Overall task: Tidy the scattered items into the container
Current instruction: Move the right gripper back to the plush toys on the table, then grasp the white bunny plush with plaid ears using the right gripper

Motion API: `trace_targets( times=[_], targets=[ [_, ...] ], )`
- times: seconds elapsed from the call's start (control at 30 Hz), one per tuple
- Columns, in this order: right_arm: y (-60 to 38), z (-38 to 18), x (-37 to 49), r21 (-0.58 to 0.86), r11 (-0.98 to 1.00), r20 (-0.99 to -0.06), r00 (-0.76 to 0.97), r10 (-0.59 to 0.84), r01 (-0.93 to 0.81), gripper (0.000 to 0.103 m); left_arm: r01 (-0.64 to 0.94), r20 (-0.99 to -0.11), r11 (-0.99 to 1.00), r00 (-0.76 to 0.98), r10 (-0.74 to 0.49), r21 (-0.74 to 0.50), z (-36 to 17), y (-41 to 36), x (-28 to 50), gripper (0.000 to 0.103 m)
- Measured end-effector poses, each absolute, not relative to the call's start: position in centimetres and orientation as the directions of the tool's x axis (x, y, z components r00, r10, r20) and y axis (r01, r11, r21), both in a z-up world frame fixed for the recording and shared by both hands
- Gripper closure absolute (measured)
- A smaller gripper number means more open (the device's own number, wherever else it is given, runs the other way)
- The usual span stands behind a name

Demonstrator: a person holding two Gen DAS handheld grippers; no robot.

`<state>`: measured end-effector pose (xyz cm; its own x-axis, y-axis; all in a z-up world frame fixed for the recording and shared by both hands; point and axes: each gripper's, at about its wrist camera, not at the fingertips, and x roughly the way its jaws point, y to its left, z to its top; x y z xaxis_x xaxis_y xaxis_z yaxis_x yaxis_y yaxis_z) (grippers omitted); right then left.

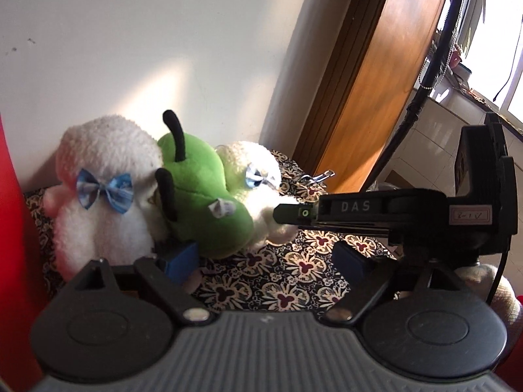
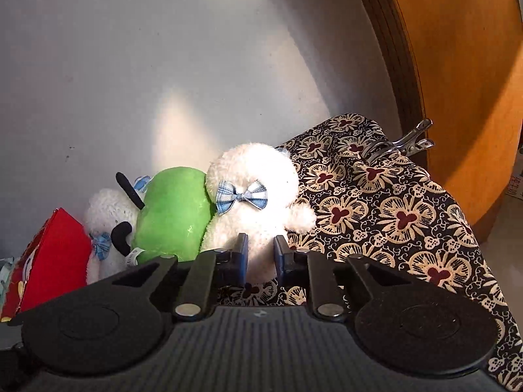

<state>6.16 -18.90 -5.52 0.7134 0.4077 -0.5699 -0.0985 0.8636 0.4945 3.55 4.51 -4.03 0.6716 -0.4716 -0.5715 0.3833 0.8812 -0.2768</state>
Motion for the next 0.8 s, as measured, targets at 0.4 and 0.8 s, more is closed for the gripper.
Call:
trace_targets(
  times=[0.4, 0.8],
  targets=[
    [-21.6, -5.0, -4.6, 0.443, 0.884, -0.628, 0.652, 0.424, -0.148, 0.082, 0.484, -0.596, 0.805, 0.551, -0.584, -0.342, -5.5, 2.1, 0.5, 0.014],
    [-22.7, -7.8, 0.7, 0.628, 0.778, -0.527, 0.723, 0.447, -0.023, 0.052, 0.441, -0.640, 0.815, 0.511, -0.573, -0.377, -7.9, 0.3, 3.6, 0.034]
  ],
)
